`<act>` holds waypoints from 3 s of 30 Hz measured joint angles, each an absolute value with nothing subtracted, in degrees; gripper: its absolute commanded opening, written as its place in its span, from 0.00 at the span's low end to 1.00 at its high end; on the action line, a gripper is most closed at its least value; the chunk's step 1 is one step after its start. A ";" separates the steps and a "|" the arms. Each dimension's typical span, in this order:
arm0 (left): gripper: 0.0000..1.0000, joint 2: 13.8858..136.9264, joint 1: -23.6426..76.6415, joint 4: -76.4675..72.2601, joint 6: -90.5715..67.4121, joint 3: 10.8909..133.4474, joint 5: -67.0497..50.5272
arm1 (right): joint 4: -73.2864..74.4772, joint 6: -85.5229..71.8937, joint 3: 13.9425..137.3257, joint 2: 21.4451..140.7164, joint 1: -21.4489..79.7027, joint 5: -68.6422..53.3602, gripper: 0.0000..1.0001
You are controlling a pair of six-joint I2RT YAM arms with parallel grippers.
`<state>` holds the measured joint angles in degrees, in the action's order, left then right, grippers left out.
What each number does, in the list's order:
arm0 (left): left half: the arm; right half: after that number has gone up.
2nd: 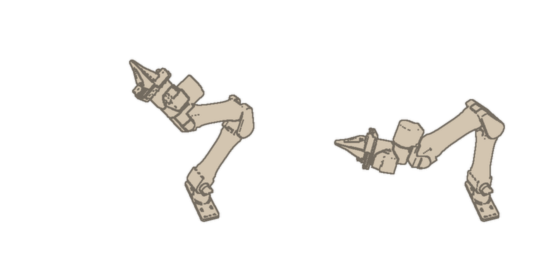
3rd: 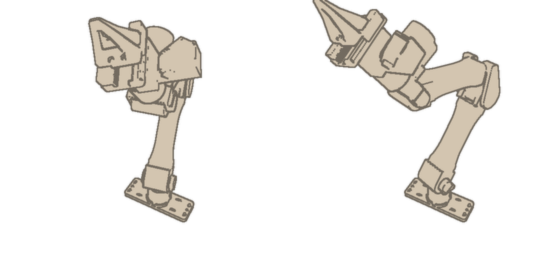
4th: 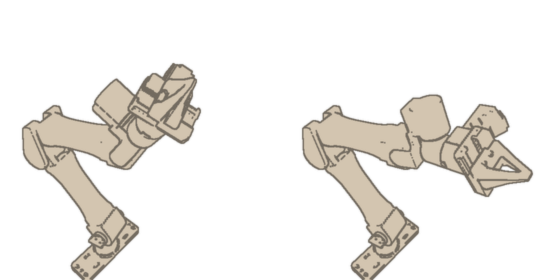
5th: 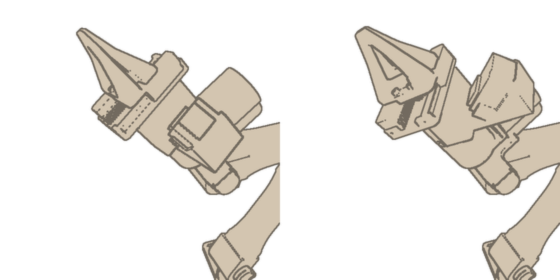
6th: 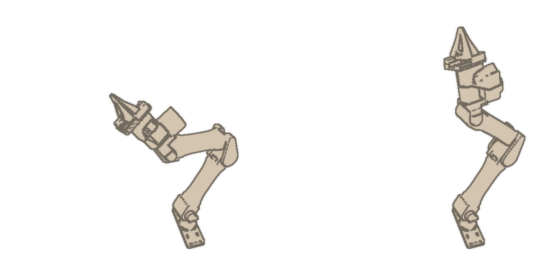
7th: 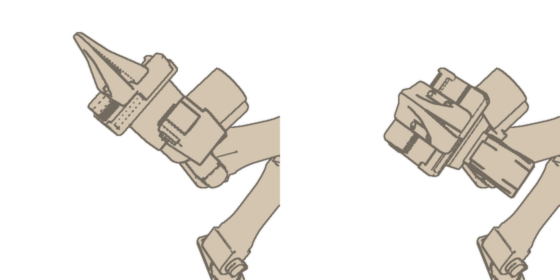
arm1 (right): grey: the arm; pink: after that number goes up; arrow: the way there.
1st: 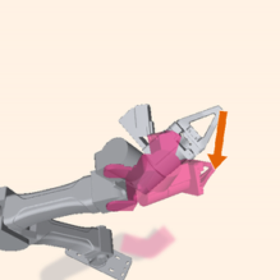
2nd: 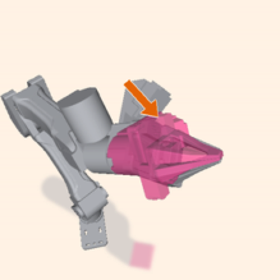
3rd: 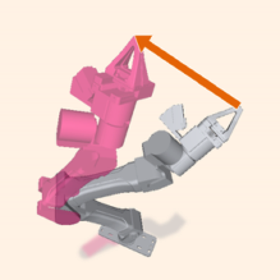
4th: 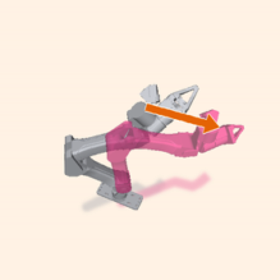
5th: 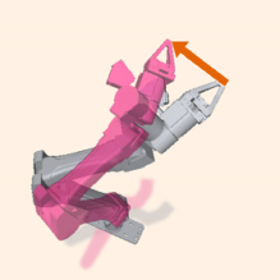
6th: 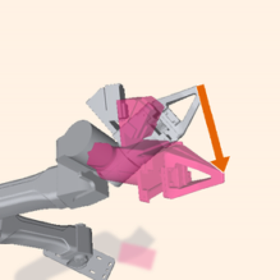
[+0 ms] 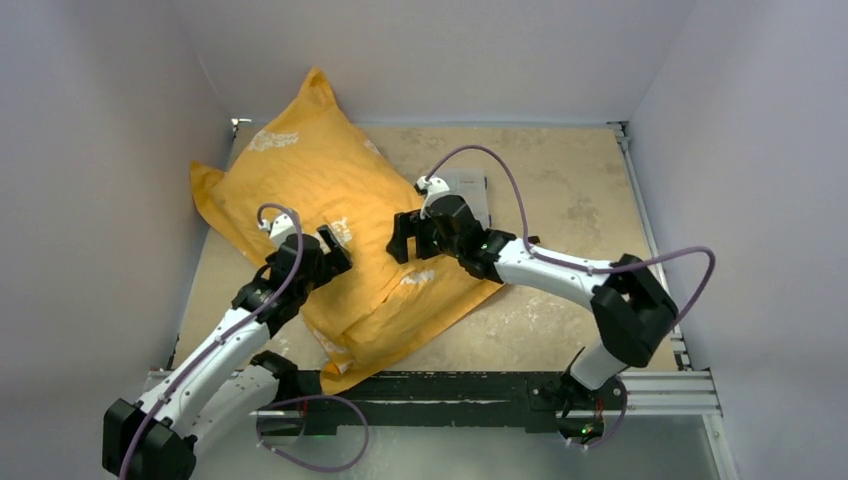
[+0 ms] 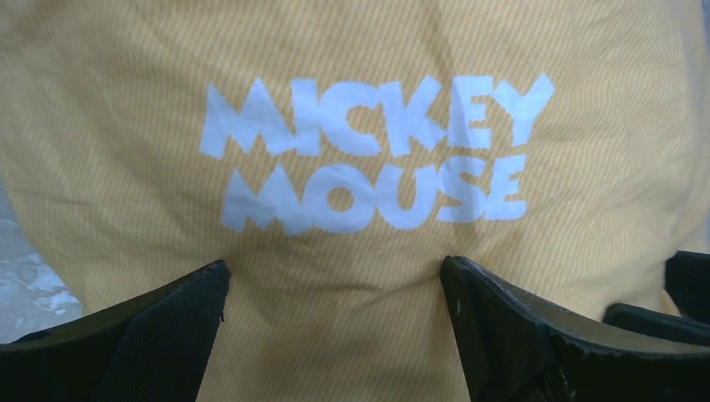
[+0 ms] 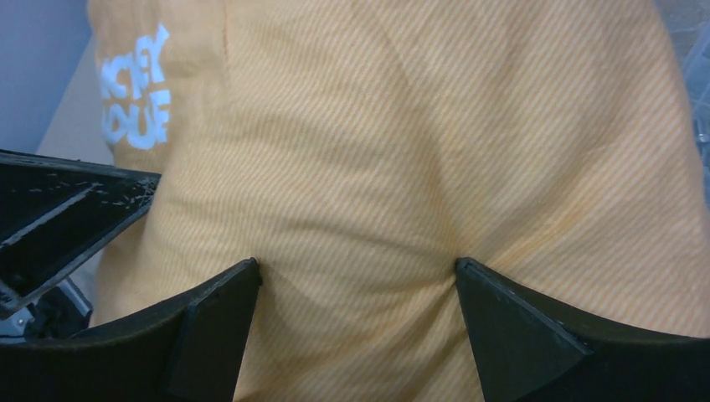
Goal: Remove the pillowcase from the pillow
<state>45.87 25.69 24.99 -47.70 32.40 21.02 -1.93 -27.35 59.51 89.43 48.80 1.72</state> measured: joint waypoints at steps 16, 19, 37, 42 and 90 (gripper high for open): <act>0.99 64.20 22.46 15.20 -55.20 38.52 25.76 | -8.71 -22.15 84.20 117.45 47.64 5.89 0.92; 0.99 64.23 22.57 16.45 -51.72 43.31 25.19 | -7.51 -21.63 87.46 118.06 46.44 7.40 0.94; 0.99 51.66 23.29 17.63 -20.95 49.12 15.75 | 2.37 -25.52 75.31 89.03 45.63 9.52 0.99; 0.99 52.58 23.29 17.85 -18.41 47.62 11.11 | 6.46 -25.52 68.20 85.10 45.63 7.77 0.99; 0.99 53.28 24.51 17.21 -17.26 45.08 -1.58 | 14.26 -44.71 62.96 93.27 49.87 13.61 0.53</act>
<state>53.28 24.51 17.21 -17.26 45.08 -1.58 14.26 -44.71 62.96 93.27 49.87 13.61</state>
